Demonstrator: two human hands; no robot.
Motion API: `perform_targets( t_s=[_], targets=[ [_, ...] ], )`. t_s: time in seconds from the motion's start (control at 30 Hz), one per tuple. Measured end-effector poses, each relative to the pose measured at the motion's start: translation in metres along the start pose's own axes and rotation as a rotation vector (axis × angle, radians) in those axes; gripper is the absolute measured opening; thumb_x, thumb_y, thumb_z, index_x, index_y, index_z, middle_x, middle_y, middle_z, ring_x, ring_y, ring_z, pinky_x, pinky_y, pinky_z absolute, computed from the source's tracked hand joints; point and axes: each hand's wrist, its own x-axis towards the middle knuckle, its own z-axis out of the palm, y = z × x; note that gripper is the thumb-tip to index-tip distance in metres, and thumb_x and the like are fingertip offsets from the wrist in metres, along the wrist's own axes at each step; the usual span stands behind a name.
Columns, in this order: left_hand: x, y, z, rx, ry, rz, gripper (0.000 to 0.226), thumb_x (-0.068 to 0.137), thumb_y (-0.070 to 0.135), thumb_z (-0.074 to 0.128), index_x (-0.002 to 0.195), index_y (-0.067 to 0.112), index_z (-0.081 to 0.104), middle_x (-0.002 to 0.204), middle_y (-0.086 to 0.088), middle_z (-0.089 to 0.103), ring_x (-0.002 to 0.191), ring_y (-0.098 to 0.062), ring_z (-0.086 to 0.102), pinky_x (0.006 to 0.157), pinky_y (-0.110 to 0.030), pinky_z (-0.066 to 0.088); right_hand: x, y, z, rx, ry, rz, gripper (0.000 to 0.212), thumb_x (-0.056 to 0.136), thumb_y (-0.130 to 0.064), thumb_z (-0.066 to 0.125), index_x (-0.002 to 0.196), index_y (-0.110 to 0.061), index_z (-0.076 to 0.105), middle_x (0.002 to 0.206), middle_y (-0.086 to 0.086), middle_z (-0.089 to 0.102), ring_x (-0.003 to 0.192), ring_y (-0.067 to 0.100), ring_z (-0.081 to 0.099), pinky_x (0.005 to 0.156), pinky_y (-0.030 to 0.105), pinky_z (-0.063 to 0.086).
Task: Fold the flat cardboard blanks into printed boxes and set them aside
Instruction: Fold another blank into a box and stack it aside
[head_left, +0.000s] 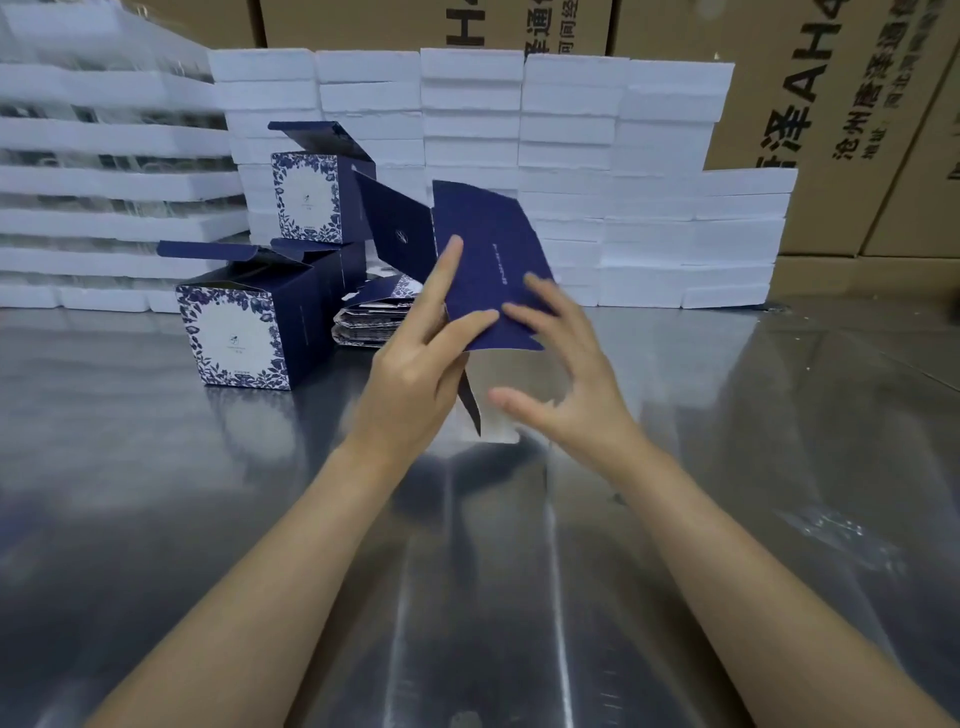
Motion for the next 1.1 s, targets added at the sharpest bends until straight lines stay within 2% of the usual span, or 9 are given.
perform_targets(
  t_s=[0.2, 0.37, 0.43, 0.63, 0.73, 0.8, 0.9, 1.0, 1.1],
  targets=[
    [0.006, 0.006, 0.007, -0.217, 0.136, -0.11, 0.043, 0.095, -0.011, 0.046, 0.133, 0.009, 0.049, 0.153, -0.011, 0.029, 0.141, -0.024, 0.038, 0.098, -0.056, 0.048, 0.012, 0.0, 0.006, 0.173, 0.497, 0.399, 0.017, 0.088, -0.01, 0.063, 0.077, -0.023, 0.065, 0.088, -0.008, 0.058, 0.086, 0.005, 0.058, 0.078, 0.01, 0.04],
    [0.003, 0.0, 0.005, -0.086, 0.148, -0.325, 0.055, 0.085, -0.019, 0.042, 0.135, 0.003, 0.048, 0.148, -0.006, 0.036, 0.135, -0.004, 0.035, 0.103, -0.013, 0.036, 0.01, 0.016, -0.005, 0.526, 0.933, 0.63, 0.024, 0.078, 0.008, 0.044, 0.072, -0.015, 0.048, 0.083, 0.004, 0.05, 0.062, 0.005, 0.041, 0.062, 0.02, 0.039],
    [-0.002, -0.003, 0.009, -0.085, 0.065, -0.357, 0.048, 0.088, -0.01, 0.047, 0.134, 0.003, 0.05, 0.142, -0.007, 0.044, 0.128, -0.003, 0.04, 0.103, -0.021, 0.04, 0.011, 0.019, -0.005, 0.502, 0.995, 0.712, 0.03, 0.08, 0.007, 0.046, 0.064, -0.019, 0.045, 0.088, 0.006, 0.044, 0.061, 0.01, 0.036, 0.061, 0.025, 0.035],
    [-0.019, 0.001, 0.028, -0.455, -0.465, -0.666, 0.115, 0.065, 0.066, 0.072, 0.154, 0.037, 0.005, 0.16, 0.022, 0.011, 0.143, 0.007, 0.017, 0.118, -0.026, 0.02, 0.011, 0.006, 0.009, 0.639, 0.914, 0.685, 0.029, 0.076, 0.003, 0.051, 0.058, -0.02, 0.051, 0.087, 0.009, 0.048, 0.051, -0.001, 0.042, 0.054, 0.012, 0.036],
    [-0.02, 0.0, 0.034, -0.575, -0.279, -0.708, 0.086, 0.082, 0.03, 0.069, 0.153, 0.03, 0.02, 0.15, 0.022, 0.037, 0.137, 0.006, 0.034, 0.114, -0.027, 0.03, 0.01, 0.001, 0.014, 0.836, 0.749, 0.678, 0.034, 0.081, -0.005, 0.062, 0.05, -0.019, 0.057, 0.071, 0.008, 0.054, 0.053, 0.005, 0.054, 0.057, 0.021, 0.05],
    [-0.018, -0.004, 0.03, -0.568, -0.09, -0.788, 0.053, 0.089, 0.007, 0.051, 0.139, 0.025, 0.047, 0.116, 0.033, 0.062, 0.105, 0.015, 0.056, 0.09, -0.009, 0.042, 0.008, 0.001, 0.016, 0.869, 0.636, 0.666, 0.029, 0.091, -0.013, 0.063, 0.063, -0.013, 0.065, 0.073, 0.003, 0.066, 0.068, 0.01, 0.065, 0.076, 0.033, 0.059],
    [-0.013, -0.012, 0.021, -0.45, 0.091, -0.875, 0.04, 0.093, -0.004, 0.043, 0.119, 0.02, 0.061, 0.106, 0.011, 0.068, 0.095, -0.005, 0.062, 0.085, -0.023, 0.047, 0.004, 0.009, 0.016, 0.609, 0.665, 0.648, 0.011, 0.094, -0.015, 0.06, 0.086, -0.023, 0.059, 0.086, 0.001, 0.069, 0.077, 0.015, 0.064, 0.091, 0.05, 0.053],
    [-0.009, -0.02, 0.017, -0.514, 0.254, -0.936, 0.022, 0.097, 0.001, 0.049, 0.105, 0.017, 0.062, 0.104, -0.003, 0.069, 0.099, -0.018, 0.064, 0.089, -0.036, 0.052, -0.002, 0.019, 0.01, 0.408, 0.724, 0.475, 0.04, 0.091, -0.009, 0.061, 0.105, -0.039, 0.038, 0.109, -0.009, 0.059, 0.067, 0.007, 0.065, 0.076, 0.042, 0.058],
    [-0.01, -0.028, 0.014, -0.6, 0.391, -0.991, 0.015, 0.099, 0.012, 0.053, 0.089, 0.018, 0.063, 0.077, 0.013, 0.072, 0.077, -0.001, 0.068, 0.068, -0.023, 0.056, -0.005, 0.029, 0.003, 0.232, 0.656, 0.282, 0.044, 0.091, -0.002, 0.057, 0.107, -0.039, 0.04, 0.112, -0.027, 0.051, 0.066, -0.004, 0.061, 0.061, 0.027, 0.052]
  ],
)
